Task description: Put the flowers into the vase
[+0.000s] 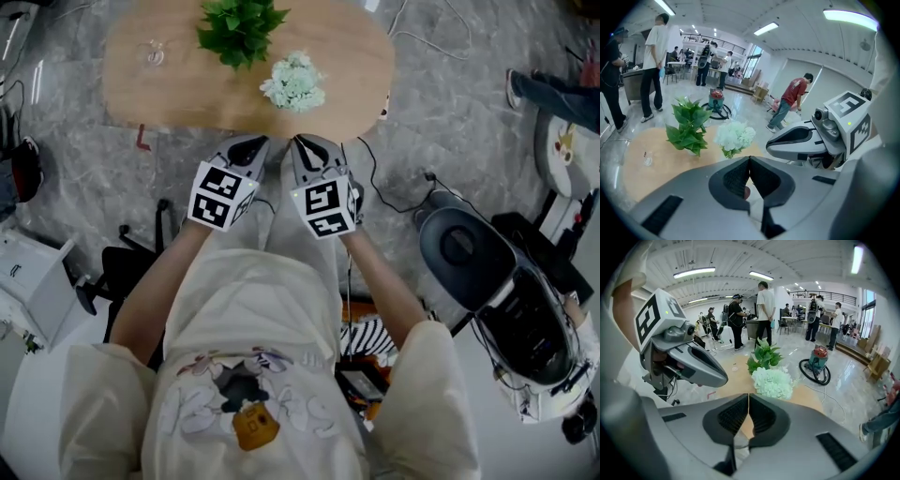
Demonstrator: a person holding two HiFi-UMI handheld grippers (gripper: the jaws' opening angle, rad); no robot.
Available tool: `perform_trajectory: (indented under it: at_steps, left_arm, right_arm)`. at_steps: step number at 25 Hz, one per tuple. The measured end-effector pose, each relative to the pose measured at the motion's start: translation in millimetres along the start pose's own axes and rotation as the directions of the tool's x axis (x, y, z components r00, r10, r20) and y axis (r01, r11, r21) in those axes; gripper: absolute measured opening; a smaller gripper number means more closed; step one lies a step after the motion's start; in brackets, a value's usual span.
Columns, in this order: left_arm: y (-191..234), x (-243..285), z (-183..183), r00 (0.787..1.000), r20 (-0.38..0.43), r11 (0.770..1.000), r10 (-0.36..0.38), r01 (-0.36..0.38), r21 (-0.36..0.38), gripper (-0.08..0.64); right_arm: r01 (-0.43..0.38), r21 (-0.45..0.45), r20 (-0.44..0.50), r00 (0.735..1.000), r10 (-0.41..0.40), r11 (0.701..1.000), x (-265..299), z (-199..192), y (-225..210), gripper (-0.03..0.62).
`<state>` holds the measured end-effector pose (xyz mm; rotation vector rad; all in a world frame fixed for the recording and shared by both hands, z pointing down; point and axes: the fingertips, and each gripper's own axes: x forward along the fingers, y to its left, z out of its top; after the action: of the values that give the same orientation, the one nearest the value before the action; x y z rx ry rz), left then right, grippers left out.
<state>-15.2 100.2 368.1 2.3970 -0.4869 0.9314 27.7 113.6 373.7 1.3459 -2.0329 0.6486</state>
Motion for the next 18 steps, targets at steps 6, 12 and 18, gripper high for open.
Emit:
perform_trajectory:
  at_steps: [6, 12, 18]
  left_arm:
    - [-15.0, -21.5, 18.9, 1.000, 0.029, 0.999, -0.010, 0.008, 0.053, 0.009]
    - [-35.0, -48.5, 32.1, 0.998, 0.063, 0.994, -0.013, 0.006, 0.112, 0.009]
    - [-37.4, -71.3, 55.2, 0.993, 0.116, 0.993, 0.006, -0.019, 0.112, 0.009]
  right_arm:
    - [0.035, 0.018, 0.055, 0.998, -0.036, 0.999, -25.3, 24.0, 8.3, 0.008]
    - [0.046, 0.021, 0.101, 0.994, -0.047, 0.999, -56.5, 43.0, 22.6, 0.006]
    - [0.067, 0.035, 0.152, 0.986, -0.071, 0.997, -77.3, 68.2, 23.9, 0.006]
